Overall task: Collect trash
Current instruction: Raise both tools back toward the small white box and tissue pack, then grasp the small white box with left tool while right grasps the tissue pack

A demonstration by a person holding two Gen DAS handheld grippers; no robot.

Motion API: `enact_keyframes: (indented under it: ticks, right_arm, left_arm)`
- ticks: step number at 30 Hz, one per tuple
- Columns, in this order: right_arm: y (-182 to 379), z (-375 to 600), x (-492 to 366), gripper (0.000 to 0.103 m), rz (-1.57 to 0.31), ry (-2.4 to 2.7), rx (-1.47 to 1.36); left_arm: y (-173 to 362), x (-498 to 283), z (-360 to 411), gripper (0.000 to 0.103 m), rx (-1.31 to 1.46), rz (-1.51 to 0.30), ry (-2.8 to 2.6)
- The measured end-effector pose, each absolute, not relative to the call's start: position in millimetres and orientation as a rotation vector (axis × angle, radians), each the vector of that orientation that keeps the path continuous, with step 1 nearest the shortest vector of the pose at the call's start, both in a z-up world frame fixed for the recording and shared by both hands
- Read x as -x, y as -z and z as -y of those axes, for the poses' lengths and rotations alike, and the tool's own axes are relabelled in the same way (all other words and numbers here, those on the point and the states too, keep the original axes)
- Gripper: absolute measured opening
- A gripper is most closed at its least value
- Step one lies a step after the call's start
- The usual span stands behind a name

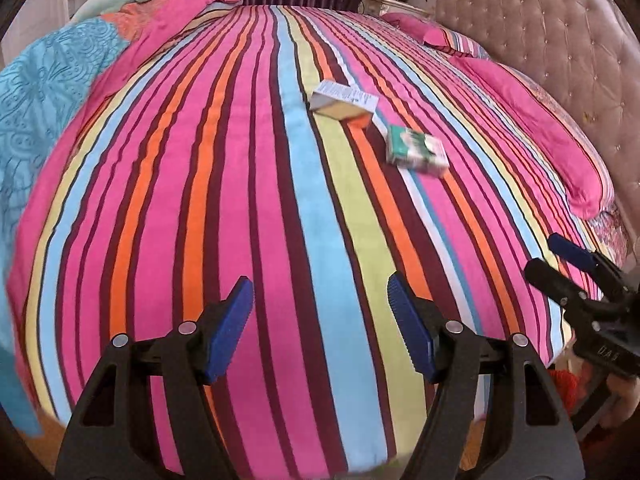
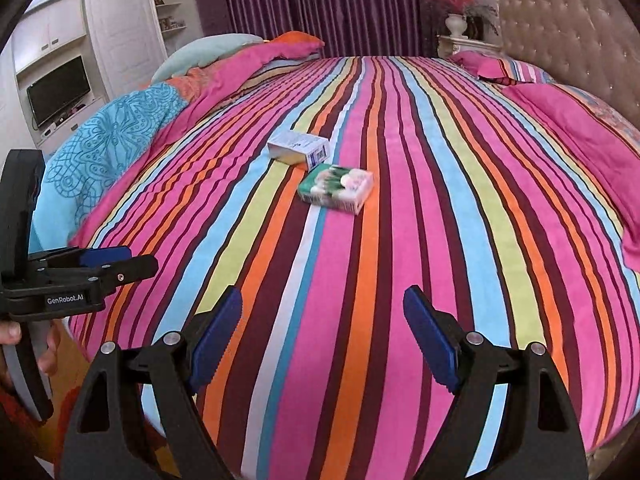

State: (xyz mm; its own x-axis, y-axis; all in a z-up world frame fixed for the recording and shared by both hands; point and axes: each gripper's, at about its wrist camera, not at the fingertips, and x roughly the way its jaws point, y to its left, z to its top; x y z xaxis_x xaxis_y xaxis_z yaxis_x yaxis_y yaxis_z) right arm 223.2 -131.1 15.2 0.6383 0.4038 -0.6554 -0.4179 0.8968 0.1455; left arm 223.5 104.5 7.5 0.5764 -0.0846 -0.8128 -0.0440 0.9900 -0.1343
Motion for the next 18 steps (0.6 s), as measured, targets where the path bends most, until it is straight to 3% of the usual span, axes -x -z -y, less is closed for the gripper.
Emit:
enact_keyframes:
  ticks: [11,13,18]
  right_arm:
    - [-8.7,120.7,-266.6,0.079,-0.776,-0.442,-0.005]
    - [-7.3,116.3,-274.9,0.084,-0.782,-0.440,0.002]
    - [0.5,107.9,-294.0,0.085,-0.831,-0.444,-0.008]
  left_arm:
    - [-3.9,-291.9,-116.1,0.068,0.159,-0.959,0.018]
    - [-4.3,-301.3,-117.8,0.068,0.150,-0.950,0.013]
    - [-4.9,-331.5,-118.5,0.068,0.129,-0.924,0.029]
